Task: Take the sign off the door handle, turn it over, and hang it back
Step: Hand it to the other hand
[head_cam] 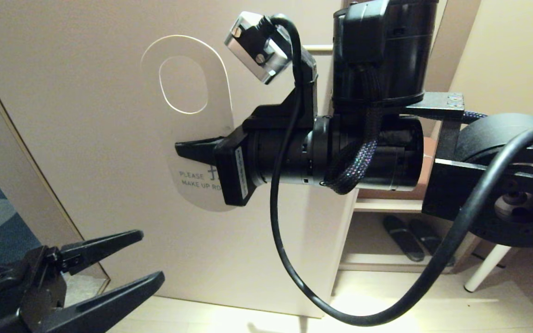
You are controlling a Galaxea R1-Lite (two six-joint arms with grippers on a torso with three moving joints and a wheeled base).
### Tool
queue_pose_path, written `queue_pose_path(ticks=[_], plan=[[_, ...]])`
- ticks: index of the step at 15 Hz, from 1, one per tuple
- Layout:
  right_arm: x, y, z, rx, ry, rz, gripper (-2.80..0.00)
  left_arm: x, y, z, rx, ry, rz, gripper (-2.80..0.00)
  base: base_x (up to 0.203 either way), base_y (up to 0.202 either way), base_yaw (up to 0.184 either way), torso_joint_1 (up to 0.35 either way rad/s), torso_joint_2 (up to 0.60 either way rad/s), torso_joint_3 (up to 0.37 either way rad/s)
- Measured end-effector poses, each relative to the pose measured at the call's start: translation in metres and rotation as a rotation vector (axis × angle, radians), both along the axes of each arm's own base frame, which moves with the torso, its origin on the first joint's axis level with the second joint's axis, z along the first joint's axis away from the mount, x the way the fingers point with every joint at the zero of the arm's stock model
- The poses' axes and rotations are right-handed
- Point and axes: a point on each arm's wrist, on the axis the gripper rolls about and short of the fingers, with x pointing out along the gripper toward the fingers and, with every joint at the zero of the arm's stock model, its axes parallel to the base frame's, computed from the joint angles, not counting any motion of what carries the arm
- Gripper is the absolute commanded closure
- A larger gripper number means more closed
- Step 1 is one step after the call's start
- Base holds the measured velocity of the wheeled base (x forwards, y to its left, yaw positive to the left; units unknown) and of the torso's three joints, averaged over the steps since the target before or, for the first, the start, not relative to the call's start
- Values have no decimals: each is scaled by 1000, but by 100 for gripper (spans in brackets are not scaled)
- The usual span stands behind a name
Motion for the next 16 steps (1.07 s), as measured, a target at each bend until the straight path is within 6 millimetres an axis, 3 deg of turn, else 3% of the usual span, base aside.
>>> queue_pose_path(ticks=[4, 8, 16], plan=[[0, 2, 4, 21, 16, 73, 0, 21, -4, -3, -11, 22, -79, -280, 0, 0, 0, 0, 0, 0], [-2, 2, 3, 21, 29, 139, 0, 37, 14, -7, -18, 49, -108, -280, 0, 0, 0, 0, 0, 0], [-3, 6, 0, 37, 109, 276, 0, 55, 23, 10, -37, -12, -174, -280, 0, 0, 0, 0, 0, 0]])
